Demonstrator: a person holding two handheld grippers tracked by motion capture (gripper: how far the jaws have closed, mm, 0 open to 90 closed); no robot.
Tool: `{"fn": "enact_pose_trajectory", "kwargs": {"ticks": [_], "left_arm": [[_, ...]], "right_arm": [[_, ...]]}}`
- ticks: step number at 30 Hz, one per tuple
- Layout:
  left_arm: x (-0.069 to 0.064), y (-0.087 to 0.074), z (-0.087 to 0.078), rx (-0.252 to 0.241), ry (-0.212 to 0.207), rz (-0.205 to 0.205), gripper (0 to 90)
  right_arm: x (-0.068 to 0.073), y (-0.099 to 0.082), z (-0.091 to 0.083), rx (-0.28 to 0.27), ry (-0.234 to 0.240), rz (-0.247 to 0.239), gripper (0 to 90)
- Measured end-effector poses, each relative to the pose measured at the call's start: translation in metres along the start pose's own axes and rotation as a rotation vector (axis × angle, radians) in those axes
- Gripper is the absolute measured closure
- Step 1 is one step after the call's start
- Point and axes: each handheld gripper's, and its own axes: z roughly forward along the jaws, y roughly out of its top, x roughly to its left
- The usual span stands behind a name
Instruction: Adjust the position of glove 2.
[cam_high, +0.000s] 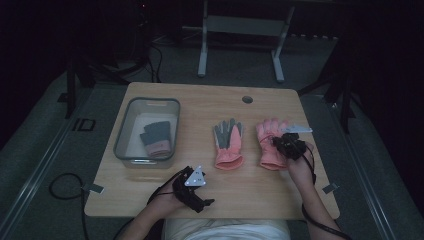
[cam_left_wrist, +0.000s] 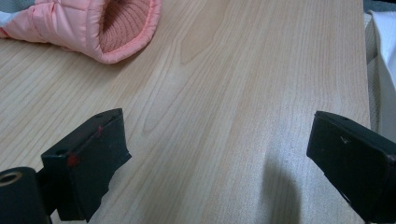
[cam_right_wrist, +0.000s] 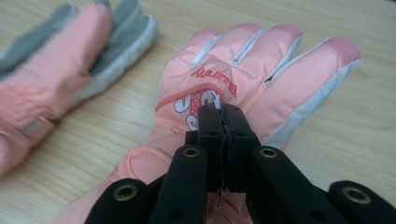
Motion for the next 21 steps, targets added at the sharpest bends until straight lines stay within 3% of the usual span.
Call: {"fn": "enact_pose_trajectory", "kwargs": {"ticks": [10, 16, 21], "left_arm": [[0.000, 0.001, 0.000, 0.003, -0.003, 0.002, 4.6], [-0.001, 0.000, 0.000, -0.002, -0.002, 0.001, 4.6], [-0.001, 0.000, 0.000, -0.004, -0.004, 0.001, 4.6]], "right_arm": [[0.021, 0.040, -0.027, -0.082, 0.001, -0.006, 88.3], [0.049, 0.074, -0.041, -0.127, 0.011, -0.017, 88.3], [0.080, 0.092, -0.038, -0.130, 0.038, -0.032, 88.2]]}}
